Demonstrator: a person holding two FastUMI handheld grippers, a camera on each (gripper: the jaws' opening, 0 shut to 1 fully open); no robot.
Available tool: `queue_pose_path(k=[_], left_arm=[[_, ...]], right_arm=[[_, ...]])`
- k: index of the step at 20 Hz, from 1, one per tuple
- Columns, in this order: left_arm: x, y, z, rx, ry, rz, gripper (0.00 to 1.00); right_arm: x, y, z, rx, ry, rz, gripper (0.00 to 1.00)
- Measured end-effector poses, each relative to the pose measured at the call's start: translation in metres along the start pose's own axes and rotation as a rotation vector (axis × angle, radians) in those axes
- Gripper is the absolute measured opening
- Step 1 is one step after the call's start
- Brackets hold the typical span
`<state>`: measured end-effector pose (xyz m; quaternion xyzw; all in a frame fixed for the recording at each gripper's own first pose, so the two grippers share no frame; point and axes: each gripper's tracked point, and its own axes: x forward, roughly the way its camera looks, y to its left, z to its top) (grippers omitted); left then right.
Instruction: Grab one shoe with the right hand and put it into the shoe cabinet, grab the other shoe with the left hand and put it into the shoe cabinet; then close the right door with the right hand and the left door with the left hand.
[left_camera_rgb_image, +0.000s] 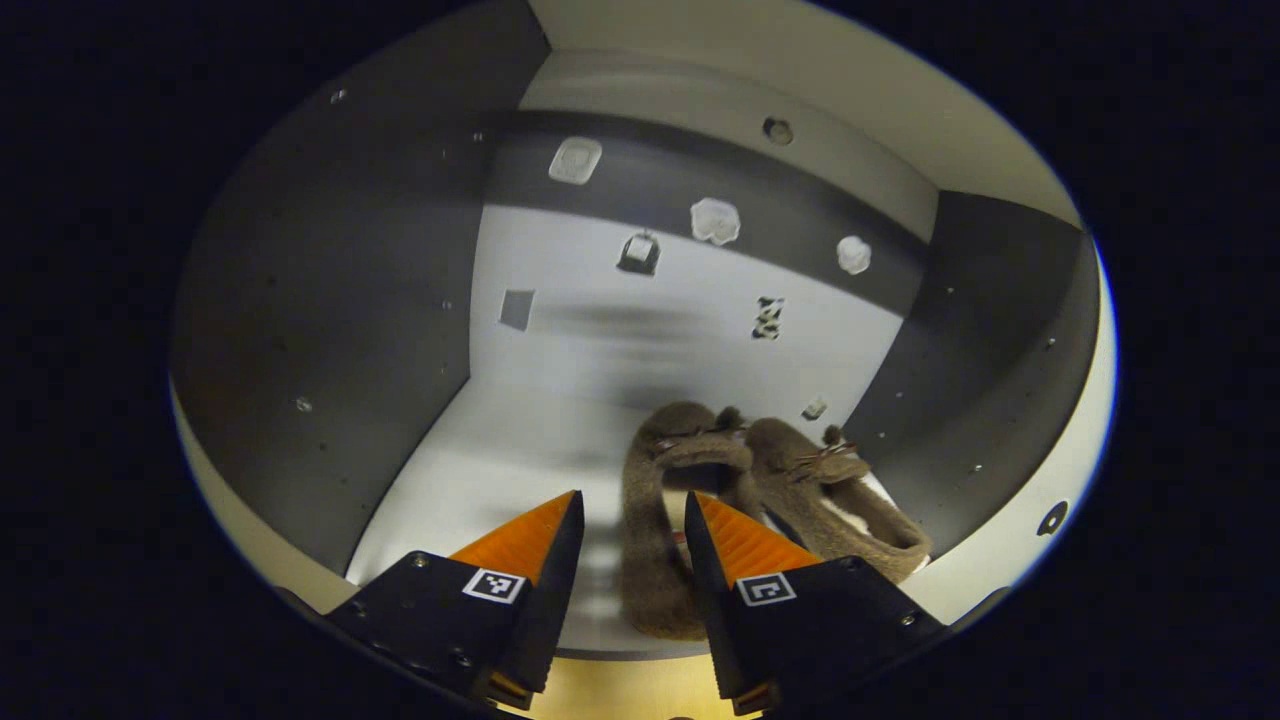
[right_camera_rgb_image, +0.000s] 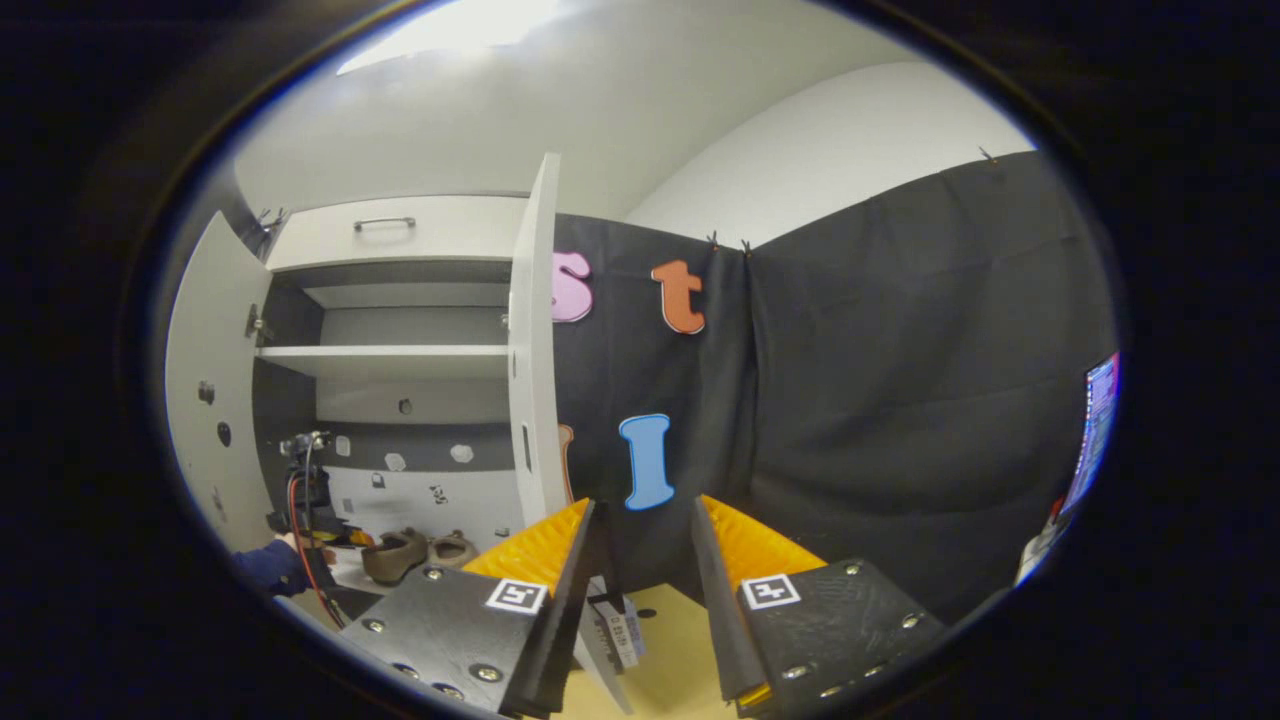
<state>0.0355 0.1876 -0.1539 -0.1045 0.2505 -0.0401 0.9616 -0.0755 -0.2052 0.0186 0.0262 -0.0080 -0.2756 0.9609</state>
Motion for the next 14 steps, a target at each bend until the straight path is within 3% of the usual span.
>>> queue_pose_path(k=[11,14], left_arm=[[-0.167,-0.068,0.08,0.13,-0.355,-0.123,0.61],[-0.208,-0.073,0.09,0.175,-0.401,-0.111,0.76]], right_arm=[[0.02,0.013,-0.007,-0.001,0.02,0.089,0.57],[0.026,0.013,-0.008,-0.001,0.024,0.105,0.57]])
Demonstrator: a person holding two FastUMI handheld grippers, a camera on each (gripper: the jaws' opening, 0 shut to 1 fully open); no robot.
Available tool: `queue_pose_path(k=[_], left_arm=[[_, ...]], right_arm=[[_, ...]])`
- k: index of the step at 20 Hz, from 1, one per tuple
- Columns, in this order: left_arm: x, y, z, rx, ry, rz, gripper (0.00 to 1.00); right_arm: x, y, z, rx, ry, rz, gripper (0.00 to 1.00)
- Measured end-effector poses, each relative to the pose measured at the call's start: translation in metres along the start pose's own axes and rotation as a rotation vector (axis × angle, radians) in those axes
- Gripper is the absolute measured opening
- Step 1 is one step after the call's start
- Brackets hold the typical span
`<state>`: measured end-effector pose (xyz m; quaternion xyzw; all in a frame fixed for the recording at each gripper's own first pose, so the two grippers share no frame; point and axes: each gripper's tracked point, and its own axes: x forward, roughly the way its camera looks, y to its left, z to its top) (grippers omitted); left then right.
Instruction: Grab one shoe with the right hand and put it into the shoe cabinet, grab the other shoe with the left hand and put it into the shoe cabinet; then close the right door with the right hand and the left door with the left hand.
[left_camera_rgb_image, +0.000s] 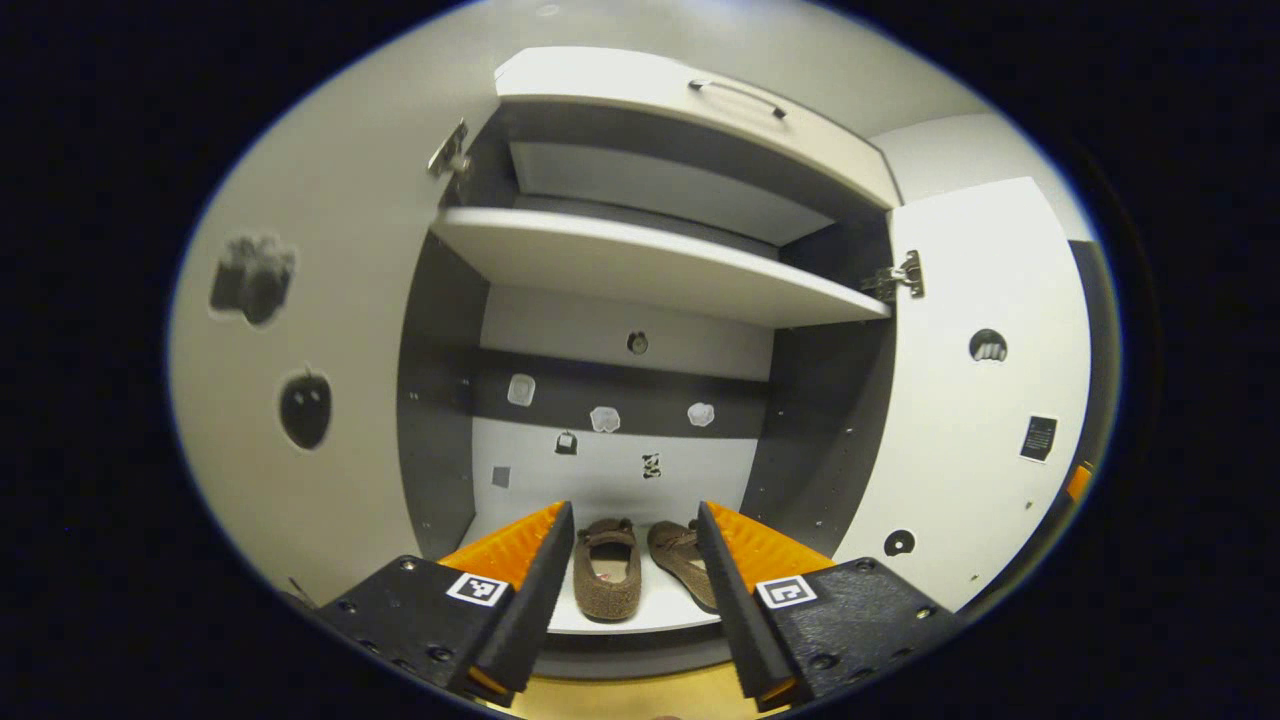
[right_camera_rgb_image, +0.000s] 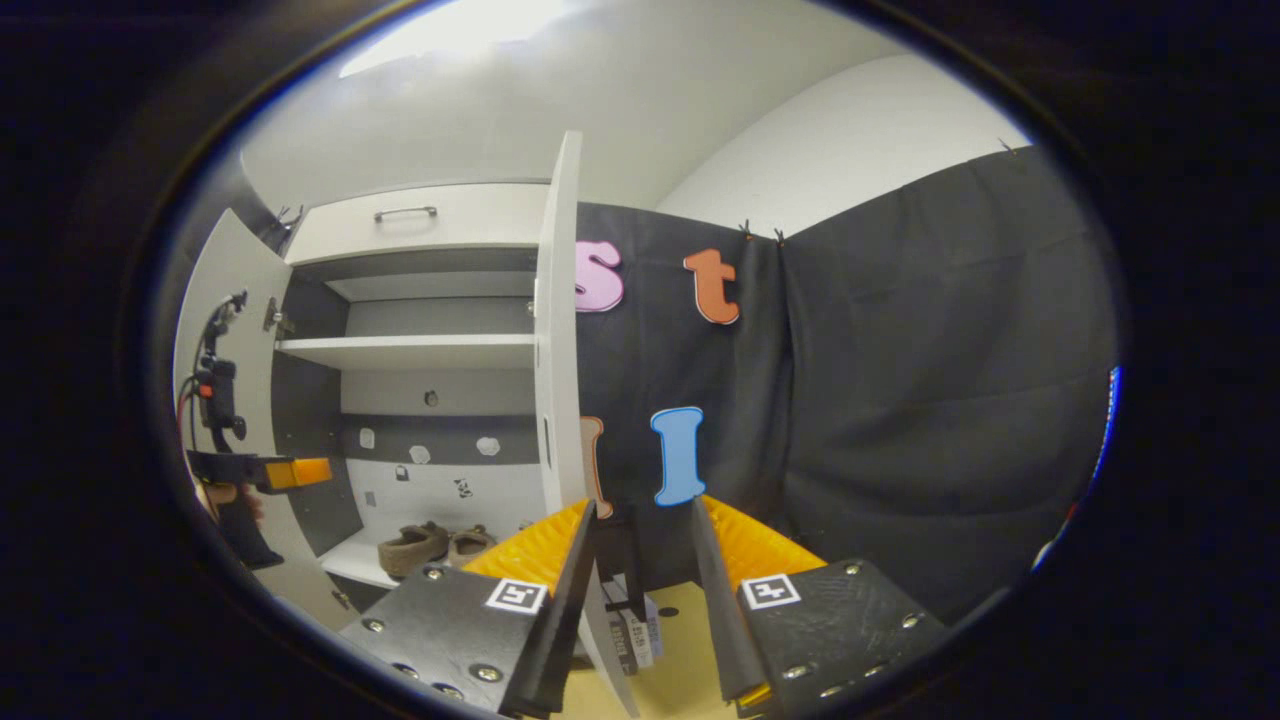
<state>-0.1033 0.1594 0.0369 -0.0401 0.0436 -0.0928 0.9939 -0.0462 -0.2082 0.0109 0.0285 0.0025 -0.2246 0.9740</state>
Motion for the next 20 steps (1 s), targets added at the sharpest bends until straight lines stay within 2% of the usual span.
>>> queue_pose_path(k=[2,3,4,5,6,11,12,13,14,15,19,20], left_arm=[[-0.019,-0.004,0.017,0.017,-0.026,0.005,0.87],[-0.031,-0.007,0.024,0.016,-0.038,0.007,0.96],[-0.042,-0.008,0.03,0.012,-0.048,0.014,0.99],[-0.051,-0.008,0.034,0.011,-0.055,0.019,1.0],[-0.063,-0.008,0.04,0.017,-0.065,0.022,0.96],[-0.107,-0.002,0.057,0.048,-0.101,0.068,0.96],[-0.114,0.002,0.059,0.048,-0.104,0.079,0.96],[-0.12,0.006,0.059,0.047,-0.107,0.092,0.92],[-0.126,0.011,0.06,0.043,-0.111,0.107,0.92],[-0.131,0.016,0.06,0.041,-0.116,0.119,0.96],[-0.152,0.041,0.055,0.047,-0.105,0.194,0.96],[-0.158,0.047,0.055,0.048,-0.106,0.21,0.92]], right_arm=[[0.004,-0.002,-0.001,-0.003,0.003,0.007,0.57],[0.006,-0.002,-0.001,-0.006,0.002,0.009,0.57],[0.008,-0.003,-0.001,-0.01,0.001,0.013,0.56],[0.01,-0.003,-0.001,-0.013,0.001,0.017,0.57],[0.012,-0.004,-0.002,-0.017,0.001,0.019,0.57],[0.025,-0.009,-0.011,-0.018,0.02,0.022,0.58],[0.026,-0.011,-0.012,-0.023,0.024,0.019,0.62],[0.028,-0.014,-0.015,-0.031,0.027,0.015,0.72],[0.029,-0.014,-0.016,-0.033,0.028,0.019,0.72],[0.029,-0.013,-0.016,-0.035,0.026,0.028,0.8],[0.031,-0.007,-0.015,-0.07,0.016,0.074,0.8],[0.031,-0.004,-0.013,-0.085,0.014,0.089,0.8]])
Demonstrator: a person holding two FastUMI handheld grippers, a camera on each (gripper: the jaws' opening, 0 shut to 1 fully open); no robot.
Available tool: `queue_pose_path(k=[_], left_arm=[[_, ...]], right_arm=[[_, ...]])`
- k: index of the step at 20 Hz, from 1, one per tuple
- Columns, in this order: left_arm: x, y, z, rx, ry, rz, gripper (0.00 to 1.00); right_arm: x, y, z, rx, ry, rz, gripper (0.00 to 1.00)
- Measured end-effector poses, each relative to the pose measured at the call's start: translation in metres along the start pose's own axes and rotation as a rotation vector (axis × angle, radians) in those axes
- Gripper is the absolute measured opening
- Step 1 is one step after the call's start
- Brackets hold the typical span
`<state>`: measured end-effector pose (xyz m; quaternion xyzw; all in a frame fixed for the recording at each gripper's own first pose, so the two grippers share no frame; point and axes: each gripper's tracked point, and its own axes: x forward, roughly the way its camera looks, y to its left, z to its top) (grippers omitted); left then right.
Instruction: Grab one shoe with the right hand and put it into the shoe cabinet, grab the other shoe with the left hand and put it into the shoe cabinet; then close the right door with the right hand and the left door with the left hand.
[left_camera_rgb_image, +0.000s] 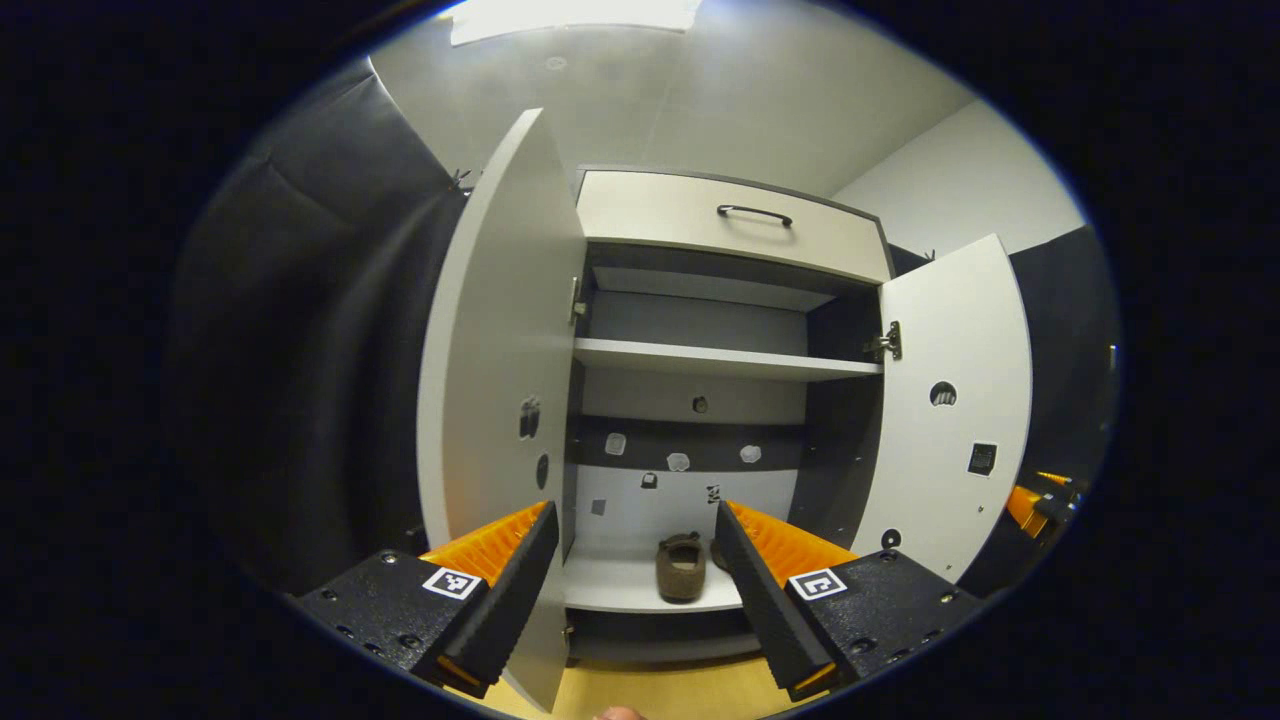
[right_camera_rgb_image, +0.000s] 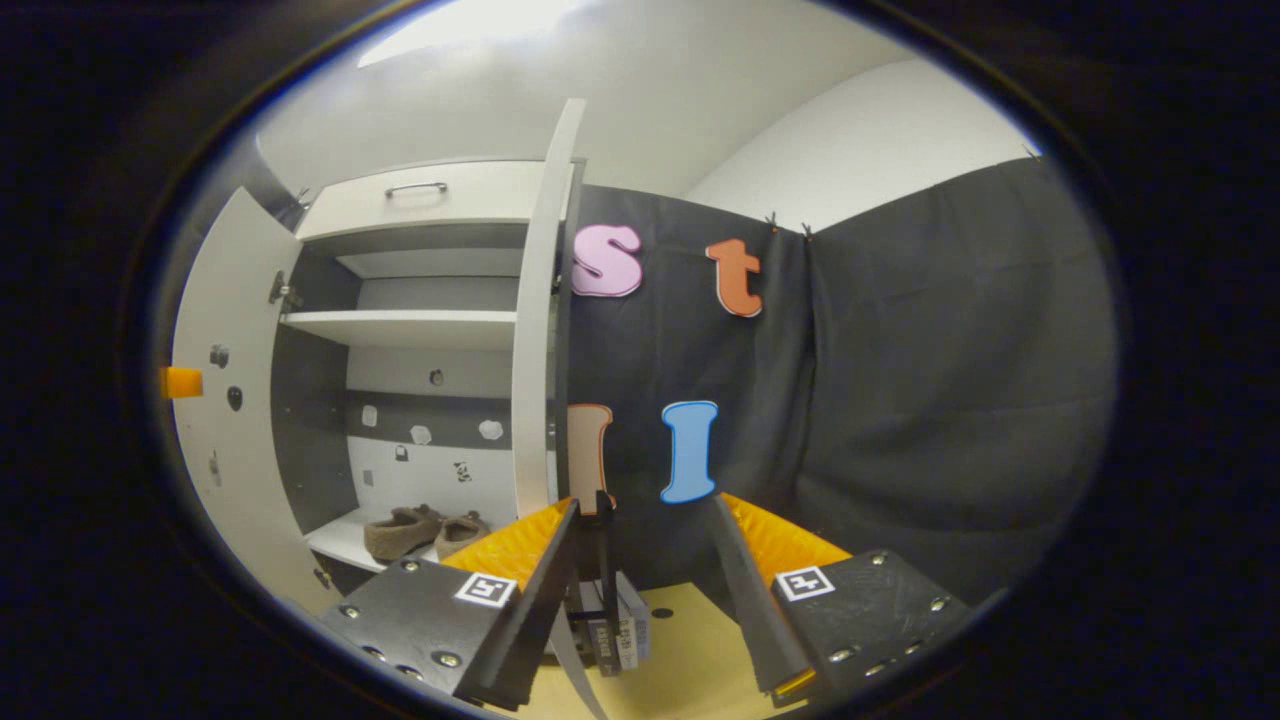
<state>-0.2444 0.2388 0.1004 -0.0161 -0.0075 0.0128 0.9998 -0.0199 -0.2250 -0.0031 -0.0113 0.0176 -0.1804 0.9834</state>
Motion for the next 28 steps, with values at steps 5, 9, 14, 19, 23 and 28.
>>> queue_pose_path(k=[5,9,14,19,23,28], left_arm=[[-0.016,0.025,0.003,0.003,-0.002,0.063,0.96],[-0.026,0.037,0.006,-0.006,-0.001,0.089,0.92],[-0.036,0.055,-0.001,-0.024,0.017,0.124,0.96],[-0.051,0.084,-0.002,-0.047,0.021,0.194,0.96],[-0.061,0.104,-0.001,-0.052,0.018,0.245,0.96],[-0.067,0.118,-0.001,-0.058,0.014,0.281,0.92]], right_arm=[[-0.001,0.017,0.0,0.009,0.002,0.062,0.75],[-0.002,0.057,0.001,0.014,0.003,0.177,0.79],[0.003,0.12,-0.001,0.043,0.013,0.334,0.79],[0.02,0.147,-0.006,0.083,0.042,0.384,0.76],[0.032,0.157,-0.008,0.115,0.057,0.399,0.8],[0.042,0.16,-0.013,0.154,0.084,0.406,1.0]])
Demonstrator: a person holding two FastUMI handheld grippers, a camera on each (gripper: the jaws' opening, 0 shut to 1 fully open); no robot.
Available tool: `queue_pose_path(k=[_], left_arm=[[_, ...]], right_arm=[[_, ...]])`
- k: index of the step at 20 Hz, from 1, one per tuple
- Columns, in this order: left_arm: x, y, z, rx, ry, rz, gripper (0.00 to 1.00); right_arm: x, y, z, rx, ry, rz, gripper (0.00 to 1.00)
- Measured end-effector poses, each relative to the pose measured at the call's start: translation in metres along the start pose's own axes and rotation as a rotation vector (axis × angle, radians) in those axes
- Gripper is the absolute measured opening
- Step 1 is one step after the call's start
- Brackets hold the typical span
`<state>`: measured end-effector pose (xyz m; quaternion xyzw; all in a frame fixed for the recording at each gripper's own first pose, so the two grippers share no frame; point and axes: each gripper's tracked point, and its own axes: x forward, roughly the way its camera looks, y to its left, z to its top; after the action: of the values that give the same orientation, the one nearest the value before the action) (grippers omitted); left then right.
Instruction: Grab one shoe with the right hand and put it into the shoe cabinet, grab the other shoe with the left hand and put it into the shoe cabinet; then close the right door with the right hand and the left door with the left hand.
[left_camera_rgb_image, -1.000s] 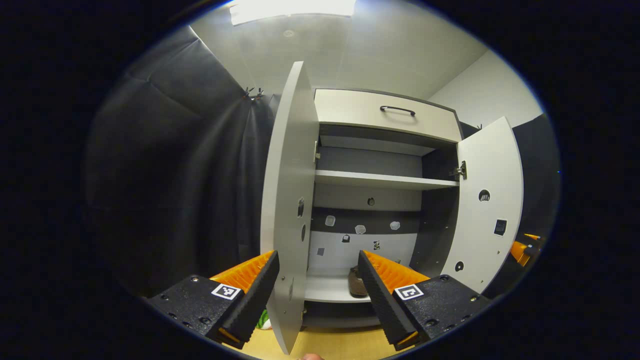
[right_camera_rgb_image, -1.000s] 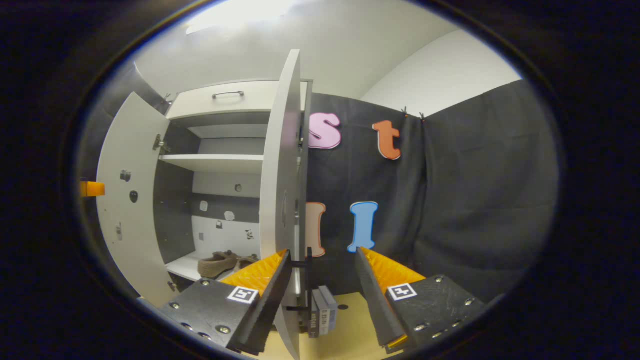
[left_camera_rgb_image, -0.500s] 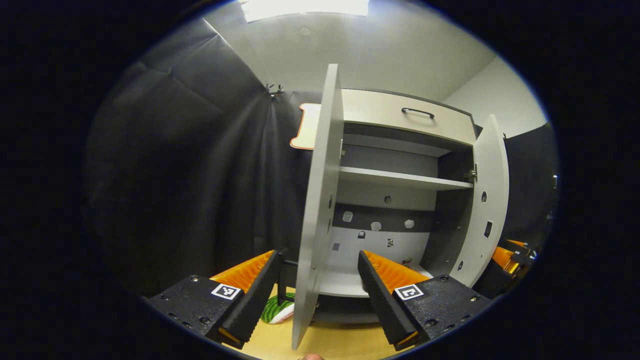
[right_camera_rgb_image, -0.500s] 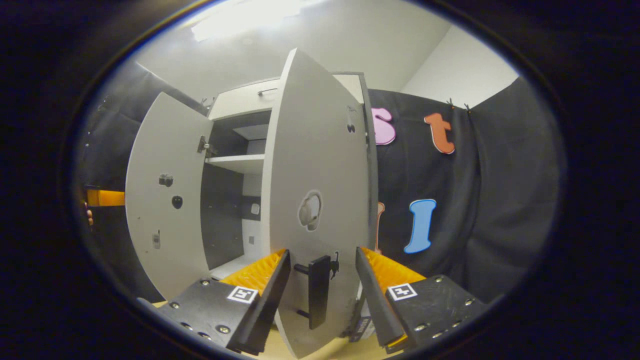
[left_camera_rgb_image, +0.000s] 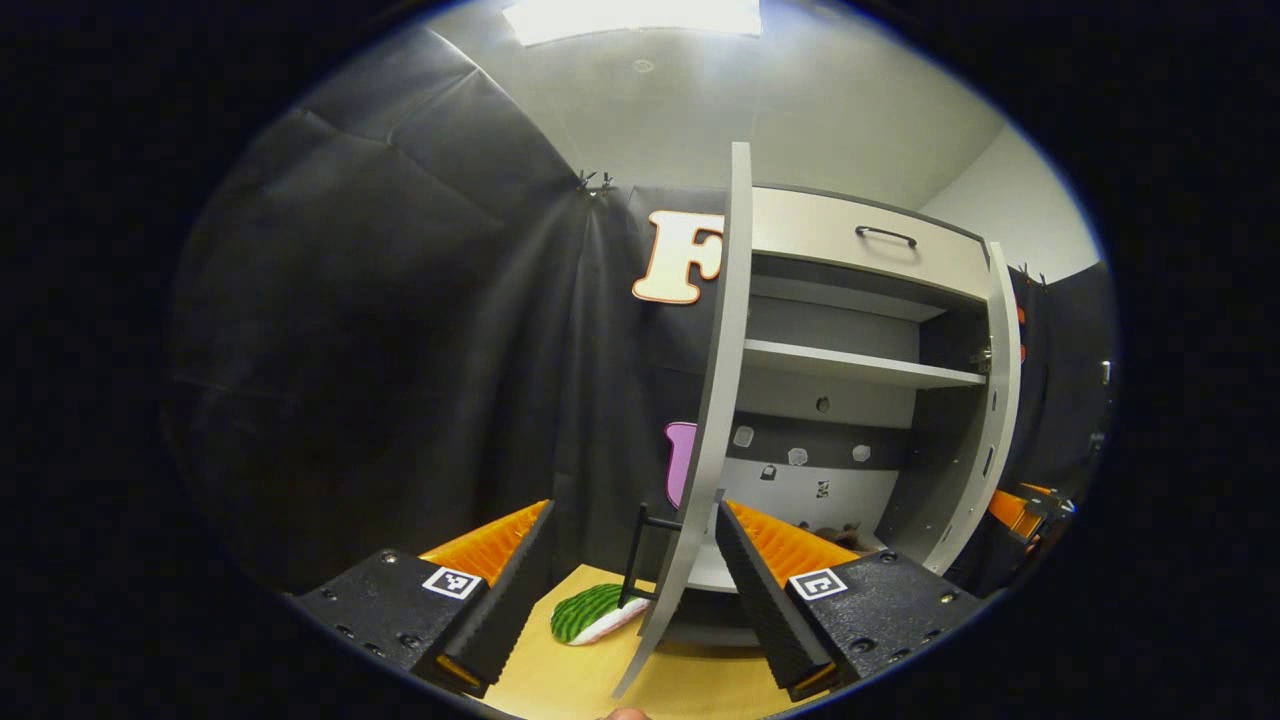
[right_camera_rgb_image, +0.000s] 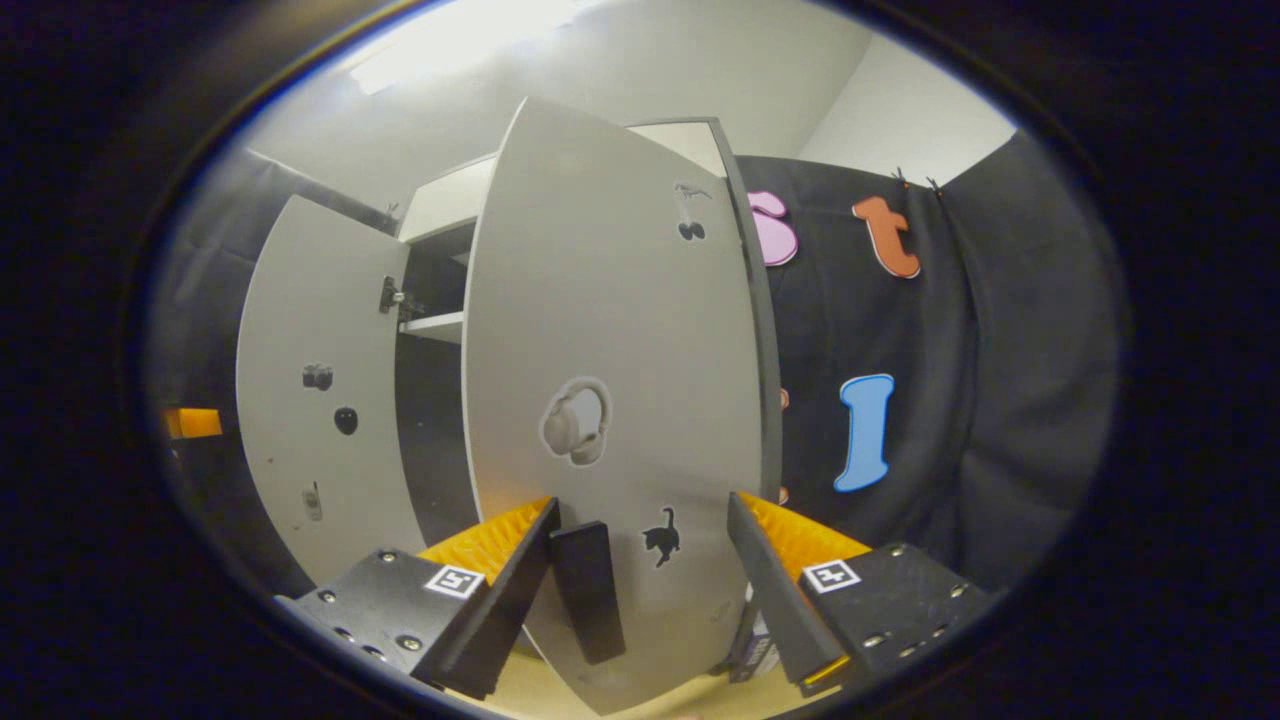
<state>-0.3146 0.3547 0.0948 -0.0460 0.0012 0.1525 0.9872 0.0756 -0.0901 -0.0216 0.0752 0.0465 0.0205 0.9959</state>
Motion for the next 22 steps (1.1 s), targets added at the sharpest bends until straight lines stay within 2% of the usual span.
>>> queue_pose_path(k=[2,4,5,6,8,9,10,11,12,13,18,19,21,22], left_arm=[[-0.001,0.003,-0.003,-0.003,0.005,0.005,0.96],[-0.002,0.006,-0.006,-0.001,0.012,0.009,0.92],[-0.002,0.008,-0.007,0.001,0.016,0.013,0.96],[-0.003,0.009,-0.01,0.0,0.021,0.018,0.92],[-0.009,0.016,-0.013,-0.005,0.029,0.028,0.96],[-0.011,0.019,-0.014,-0.008,0.032,0.031,0.92],[-0.01,0.018,-0.015,-0.01,0.037,0.035,0.96],[-0.01,0.019,-0.016,-0.01,0.044,0.038,0.96],[-0.009,0.02,-0.017,-0.008,0.048,0.042,0.92],[-0.008,0.022,-0.018,-0.006,0.052,0.046,0.96],[-0.005,0.036,-0.028,0.001,0.085,0.054,0.96],[-0.002,0.036,-0.031,0.001,0.092,0.052,1.0],[0.004,0.038,-0.037,0.003,0.105,0.045,0.92],[0.007,0.039,-0.04,0.006,0.113,0.04,0.96]], right_arm=[[0.008,0.007,0.002,0.0,-0.013,0.017,1.0],[0.015,0.013,0.001,-0.003,-0.019,0.027,1.0],[0.018,0.016,0.0,-0.006,-0.02,0.031,0.97],[0.021,0.021,-0.001,-0.009,-0.022,0.035,1.0],[0.029,0.029,-0.003,-0.009,-0.026,0.043,1.0],[0.033,0.032,-0.004,-0.004,-0.027,0.046,1.0],[0.038,0.035,-0.005,-0.001,-0.029,0.048,0.98],[0.043,0.038,-0.005,0.001,-0.034,0.051,1.0],[0.048,0.042,-0.006,0.003,-0.035,0.051,1.0],[0.052,0.044,-0.008,0.006,-0.038,0.05,1.0],[0.066,0.053,-0.012,0.02,-0.04,0.037,0.98],[0.069,0.055,-0.012,0.025,-0.036,0.036,0.97],[0.077,0.059,-0.015,0.04,-0.029,0.035,1.0],[0.082,0.06,-0.016,0.047,-0.025,0.034,1.0]])
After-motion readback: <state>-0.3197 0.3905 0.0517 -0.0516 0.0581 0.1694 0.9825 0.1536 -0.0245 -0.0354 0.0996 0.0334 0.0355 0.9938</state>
